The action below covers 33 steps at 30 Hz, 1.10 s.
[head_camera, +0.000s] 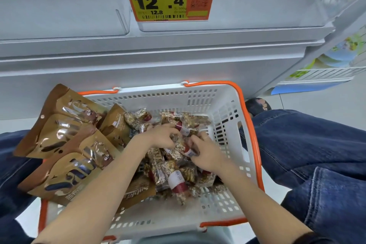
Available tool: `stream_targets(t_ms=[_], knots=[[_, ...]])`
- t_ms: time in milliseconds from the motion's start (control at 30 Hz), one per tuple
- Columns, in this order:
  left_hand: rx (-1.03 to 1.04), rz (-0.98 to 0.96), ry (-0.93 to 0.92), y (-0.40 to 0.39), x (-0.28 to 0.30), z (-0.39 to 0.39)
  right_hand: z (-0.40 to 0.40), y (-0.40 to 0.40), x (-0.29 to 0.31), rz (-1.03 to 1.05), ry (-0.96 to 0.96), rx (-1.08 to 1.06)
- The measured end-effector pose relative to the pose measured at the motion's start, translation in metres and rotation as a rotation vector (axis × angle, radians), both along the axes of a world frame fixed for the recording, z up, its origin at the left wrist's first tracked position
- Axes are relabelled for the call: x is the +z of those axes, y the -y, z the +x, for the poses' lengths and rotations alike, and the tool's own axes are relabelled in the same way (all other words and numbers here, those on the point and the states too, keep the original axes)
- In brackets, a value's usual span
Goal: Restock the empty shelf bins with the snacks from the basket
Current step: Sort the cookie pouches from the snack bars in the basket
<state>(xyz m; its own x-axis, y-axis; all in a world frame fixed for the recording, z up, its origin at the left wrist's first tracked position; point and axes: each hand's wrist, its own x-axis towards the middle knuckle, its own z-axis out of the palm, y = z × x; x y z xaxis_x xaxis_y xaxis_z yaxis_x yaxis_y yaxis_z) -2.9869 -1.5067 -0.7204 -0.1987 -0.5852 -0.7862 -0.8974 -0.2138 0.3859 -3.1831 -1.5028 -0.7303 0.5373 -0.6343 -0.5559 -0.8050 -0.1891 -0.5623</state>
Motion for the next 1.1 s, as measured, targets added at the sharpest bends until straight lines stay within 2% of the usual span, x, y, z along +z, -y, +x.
stream_targets(t_ms=[100, 167, 233, 300, 400, 467, 567, 700, 833, 867, 967, 1033, 1100], knots=[[-0.019, 0.021, -0.039, -0.003, -0.002, 0.009, -0.004, 0.006, 0.012, 0.149, 0.003, -0.069], [0.023, 0.029, -0.102, -0.01, -0.004, 0.018, -0.008, 0.011, 0.016, 0.308, -0.162, 0.021], [0.057, 0.031, -0.146, -0.019, -0.006, 0.026, -0.009, 0.007, 0.018, 0.469, -0.42, 0.247], [0.094, 0.022, -0.194, -0.028, -0.005, 0.031, -0.01, -0.002, 0.017, 0.481, -0.574, 0.376], [0.171, -0.072, -0.232, -0.039, 0.001, 0.034, -0.02, -0.011, 0.019, 0.325, -0.683, 0.43], [0.208, -0.159, -0.206, -0.046, 0.007, 0.033, -0.03, -0.016, 0.017, 0.214, -0.647, 0.424], [0.231, -0.209, -0.155, -0.055, 0.017, 0.031, -0.033, -0.025, 0.01, 0.21, -0.605, 0.405], [0.191, -0.214, -0.121, -0.064, 0.02, 0.029, -0.027, -0.027, 0.0, 0.077, -0.464, 0.226], [0.188, -0.208, -0.141, -0.075, 0.017, 0.031, -0.025, -0.004, 0.012, 0.315, -0.371, 0.114], [0.186, -0.201, -0.143, -0.077, 0.017, 0.032, -0.024, 0.004, 0.018, 0.363, -0.286, 0.005], [0.21, -0.179, -0.147, -0.081, 0.017, 0.033, -0.008, 0.022, 0.046, 0.538, 0.16, -0.549], [0.241, -0.157, -0.129, -0.081, 0.016, 0.031, 0.007, 0.034, 0.054, 0.423, 0.319, -0.708], [0.279, -0.158, -0.102, -0.081, 0.015, 0.03, 0.019, 0.038, 0.057, 0.086, 0.248, -0.575]])
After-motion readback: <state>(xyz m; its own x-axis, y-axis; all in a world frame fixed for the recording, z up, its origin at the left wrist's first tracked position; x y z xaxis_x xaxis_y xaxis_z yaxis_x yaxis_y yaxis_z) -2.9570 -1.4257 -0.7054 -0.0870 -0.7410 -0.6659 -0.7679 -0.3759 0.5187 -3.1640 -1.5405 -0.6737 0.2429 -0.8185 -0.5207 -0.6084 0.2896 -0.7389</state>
